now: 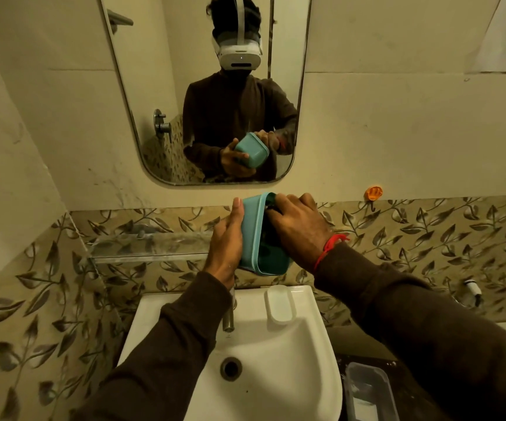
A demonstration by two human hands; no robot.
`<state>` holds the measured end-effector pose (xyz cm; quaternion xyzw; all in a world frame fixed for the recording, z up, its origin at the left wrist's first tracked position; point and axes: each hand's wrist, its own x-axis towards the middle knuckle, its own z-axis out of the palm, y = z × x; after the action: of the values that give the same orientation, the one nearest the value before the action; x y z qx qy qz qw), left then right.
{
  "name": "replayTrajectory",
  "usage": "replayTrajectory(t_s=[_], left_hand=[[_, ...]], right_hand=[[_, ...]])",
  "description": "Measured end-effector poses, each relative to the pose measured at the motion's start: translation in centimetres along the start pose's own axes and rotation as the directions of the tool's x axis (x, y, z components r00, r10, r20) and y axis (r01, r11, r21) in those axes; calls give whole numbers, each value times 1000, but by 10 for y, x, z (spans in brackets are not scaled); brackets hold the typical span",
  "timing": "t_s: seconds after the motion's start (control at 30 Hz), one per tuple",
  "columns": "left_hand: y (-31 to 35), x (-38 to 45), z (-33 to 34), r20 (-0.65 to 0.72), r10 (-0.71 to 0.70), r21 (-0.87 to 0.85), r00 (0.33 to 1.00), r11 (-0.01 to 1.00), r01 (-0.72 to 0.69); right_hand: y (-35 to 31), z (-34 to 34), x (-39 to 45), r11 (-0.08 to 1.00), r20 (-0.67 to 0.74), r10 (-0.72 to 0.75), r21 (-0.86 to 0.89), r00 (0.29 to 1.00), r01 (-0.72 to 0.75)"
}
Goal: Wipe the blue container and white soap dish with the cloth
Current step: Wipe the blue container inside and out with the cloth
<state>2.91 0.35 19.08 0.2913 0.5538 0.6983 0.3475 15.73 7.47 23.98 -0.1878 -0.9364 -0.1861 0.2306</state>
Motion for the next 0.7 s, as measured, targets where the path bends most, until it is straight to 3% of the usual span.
replayTrajectory(t_s=[0.23,0.47,0.53,0.6,0.7], left_hand=[[-9,3,2,-106,85,-10,991,996,-87],[-18,6,0,-106,84,-76,991,993,-92],[-19,5,-2,-113,71,-111,991,990,-84],[-22,3,-5,-123,55,-159,991,984,-75],[-21,3,-12,-143,60,-157,988,984,-82]], right_hand=[[-27,16,-24,996,74,28,87,997,-35],[-36,18,-24,894,185,136,401,973,-201],[-37,12,-22,777,264,149,565,953,-278],[-37,4,-20,589,385,146,706,911,-393],[-33,-3,-20,109,533,157,828,832,-551]])
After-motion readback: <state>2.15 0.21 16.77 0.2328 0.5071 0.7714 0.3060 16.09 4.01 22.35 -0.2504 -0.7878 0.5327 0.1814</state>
